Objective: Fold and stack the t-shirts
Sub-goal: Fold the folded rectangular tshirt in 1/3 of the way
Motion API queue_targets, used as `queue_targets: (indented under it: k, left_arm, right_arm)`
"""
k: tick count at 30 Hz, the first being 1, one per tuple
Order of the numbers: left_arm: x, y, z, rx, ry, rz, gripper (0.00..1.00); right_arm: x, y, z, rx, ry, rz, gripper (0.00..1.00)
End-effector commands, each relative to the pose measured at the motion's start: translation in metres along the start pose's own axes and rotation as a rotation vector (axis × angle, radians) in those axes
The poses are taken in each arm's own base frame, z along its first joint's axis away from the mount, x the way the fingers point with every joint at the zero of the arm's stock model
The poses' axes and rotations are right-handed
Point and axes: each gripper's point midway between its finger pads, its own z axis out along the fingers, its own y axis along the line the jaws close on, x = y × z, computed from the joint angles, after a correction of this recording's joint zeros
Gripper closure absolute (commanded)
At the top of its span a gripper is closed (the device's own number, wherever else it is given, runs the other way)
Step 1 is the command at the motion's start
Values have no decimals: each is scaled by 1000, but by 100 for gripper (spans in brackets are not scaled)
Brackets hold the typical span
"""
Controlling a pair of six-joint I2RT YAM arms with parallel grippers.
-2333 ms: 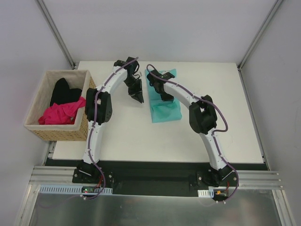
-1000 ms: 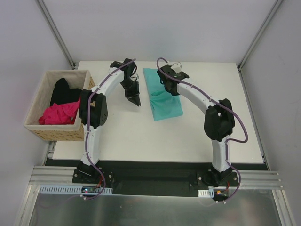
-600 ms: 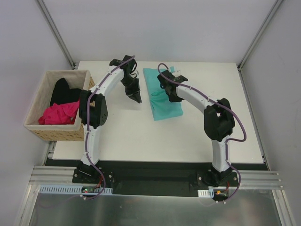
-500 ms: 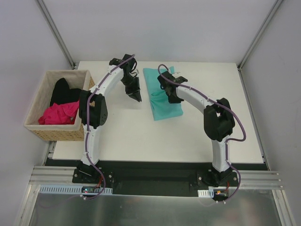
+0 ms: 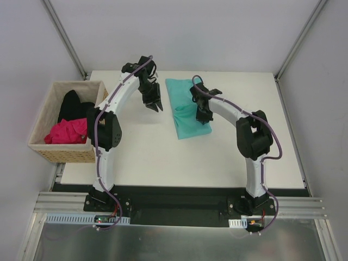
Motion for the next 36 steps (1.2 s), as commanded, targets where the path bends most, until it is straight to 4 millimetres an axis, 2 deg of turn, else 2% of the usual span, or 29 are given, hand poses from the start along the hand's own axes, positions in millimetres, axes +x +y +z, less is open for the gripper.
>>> queue_targets:
  k: [1, 4, 8, 13, 19, 27, 31, 36]
  left_arm:
    - [-10, -16, -67, 14, -176, 78, 69]
    - [-9, -18, -78, 21, -198, 89, 66]
    - [-4, -14, -81, 16, -190, 85, 67]
    - [5, -8, -84, -5, -188, 82, 68]
    - [16, 1, -86, -33, -181, 83, 69]
    - [18, 5, -93, -49, -204, 100, 69]
    - [18, 5, -93, -53, -207, 105, 69]
    - [19, 5, -92, -46, -199, 101, 71]
  right_arm:
    - [12, 9, 14, -33, 63, 48, 100]
    - [20, 9, 21, -33, 94, 61, 100]
    - [36, 12, 30, -52, 151, 90, 100]
    - [57, 13, 29, -77, 192, 130, 100]
    - [77, 12, 11, -60, 186, 119, 100]
    - [101, 35, -21, -76, 172, 53, 100]
    - [126, 43, -39, -70, 172, -21, 100]
    - [150, 37, -43, -44, 178, -28, 100]
